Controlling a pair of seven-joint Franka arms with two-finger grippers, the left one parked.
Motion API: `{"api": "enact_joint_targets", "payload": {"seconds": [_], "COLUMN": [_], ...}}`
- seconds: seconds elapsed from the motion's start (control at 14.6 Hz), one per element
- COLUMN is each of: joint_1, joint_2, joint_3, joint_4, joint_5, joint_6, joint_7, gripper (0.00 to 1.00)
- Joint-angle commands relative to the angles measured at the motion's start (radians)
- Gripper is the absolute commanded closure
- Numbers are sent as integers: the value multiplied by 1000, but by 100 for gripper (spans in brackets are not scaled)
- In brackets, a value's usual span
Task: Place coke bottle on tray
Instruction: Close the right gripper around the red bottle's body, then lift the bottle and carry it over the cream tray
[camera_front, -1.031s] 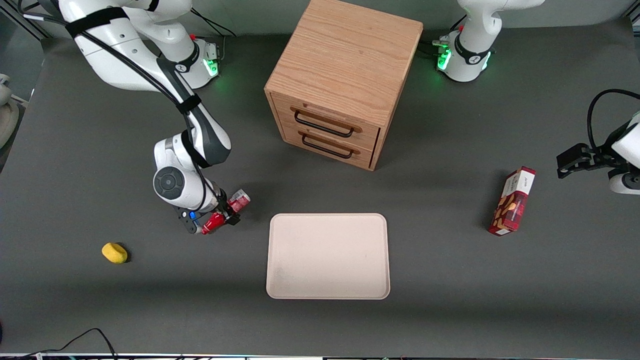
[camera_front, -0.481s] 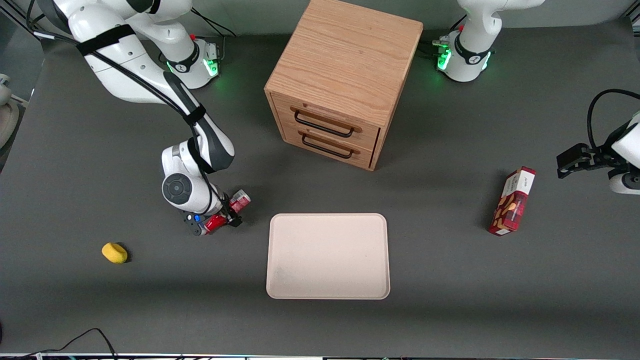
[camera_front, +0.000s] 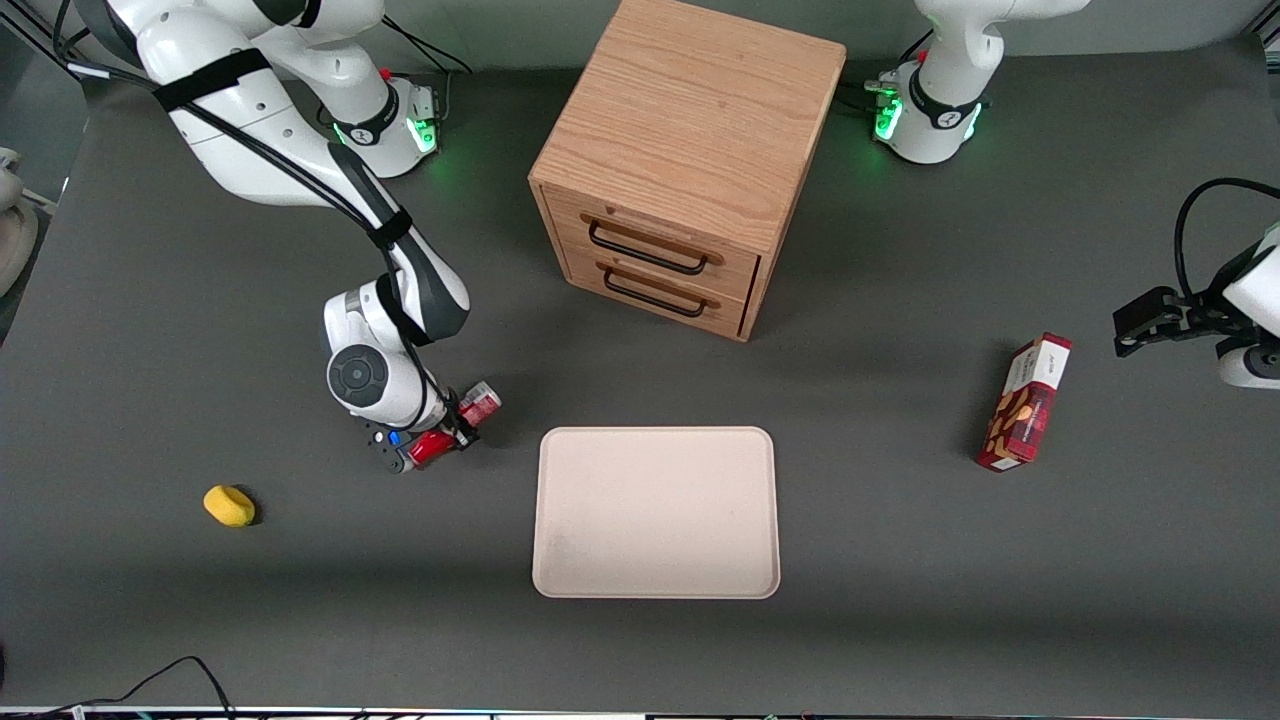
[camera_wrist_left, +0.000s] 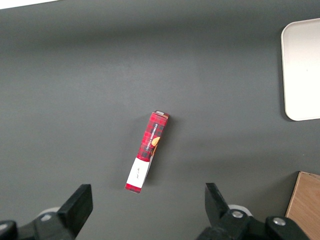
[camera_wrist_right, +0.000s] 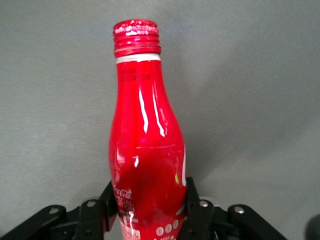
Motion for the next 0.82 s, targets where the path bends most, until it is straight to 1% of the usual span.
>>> {"api": "enact_joint_targets", "payload": {"seconds": [0.0, 0.21, 0.41, 0.55, 0.69, 0.76], "joint_1": [7, 4, 47, 76, 104, 109], "joint_2": [-75, -54, 23, 84, 146, 187], "joint_3": [4, 38, 50, 51, 51, 51], "joint_4": [42, 276, 523, 658, 764, 810], "joint_5": [-42, -40, -40, -36, -36, -34], "joint_6": [-56, -246, -360, -382, -380, -371], "joint_7": [-26, -150, -213, -307, -465, -526], "gripper": [87, 87, 87, 87, 87, 88]}}
